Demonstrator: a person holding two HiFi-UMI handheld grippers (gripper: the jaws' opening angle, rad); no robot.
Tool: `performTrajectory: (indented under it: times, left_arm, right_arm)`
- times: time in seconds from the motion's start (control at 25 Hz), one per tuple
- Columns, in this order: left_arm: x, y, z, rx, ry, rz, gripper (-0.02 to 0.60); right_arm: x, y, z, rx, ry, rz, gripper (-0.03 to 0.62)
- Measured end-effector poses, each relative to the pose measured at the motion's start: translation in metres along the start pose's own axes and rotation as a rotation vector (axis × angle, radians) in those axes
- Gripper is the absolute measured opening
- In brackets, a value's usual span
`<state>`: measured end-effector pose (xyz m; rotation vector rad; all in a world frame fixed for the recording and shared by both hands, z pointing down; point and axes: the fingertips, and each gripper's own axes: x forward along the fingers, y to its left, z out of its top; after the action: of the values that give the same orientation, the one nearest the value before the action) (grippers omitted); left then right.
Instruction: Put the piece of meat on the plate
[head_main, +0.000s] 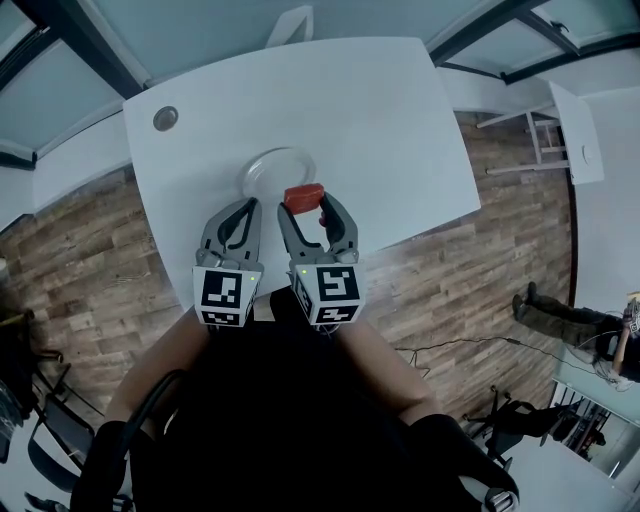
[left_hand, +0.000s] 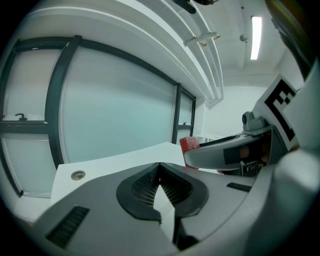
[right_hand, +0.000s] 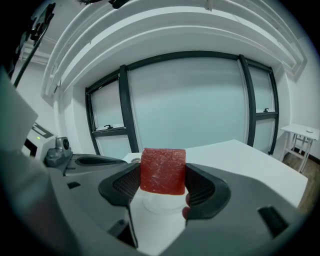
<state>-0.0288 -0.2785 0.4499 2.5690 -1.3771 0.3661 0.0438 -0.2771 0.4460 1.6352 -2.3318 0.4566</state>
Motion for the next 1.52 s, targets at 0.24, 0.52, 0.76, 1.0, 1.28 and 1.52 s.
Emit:
performTrajectory:
  times: [0.24,0.52,0.76,1.0,1.28,1.52]
  left_arm:
    - [0.009,0.004,-0.01,-0.002,0.027,-0.001,0.003]
    - [0.021,0.005,-0.017,-0.004,0.049,0.0,0.003]
    - [0.027,0.004,-0.027,0.004,0.072,0.005,0.003]
    - [0.034,0.005,-0.037,0.015,0.097,0.006,0.003]
    - [0.041,0.007,-0.05,0.01,0.128,0.012,0.003]
    - [0.043,0.012,-0.057,0.009,0.145,0.015,0.003]
  right_arm:
    - [0.01,-0.002,-0.004,0.015,0.019,0.009,0.281]
    - [0.022,-0.007,-0.012,0.012,0.043,0.013,0.281]
    - [0.031,-0.009,-0.024,0.008,0.07,0.015,0.281]
    - [0.038,-0.013,-0.033,0.007,0.096,0.016,0.281]
    - [0.046,-0.016,-0.042,0.006,0.119,0.024,0.281]
    - [0.054,-0.012,-0.053,0.003,0.149,0.035,0.281]
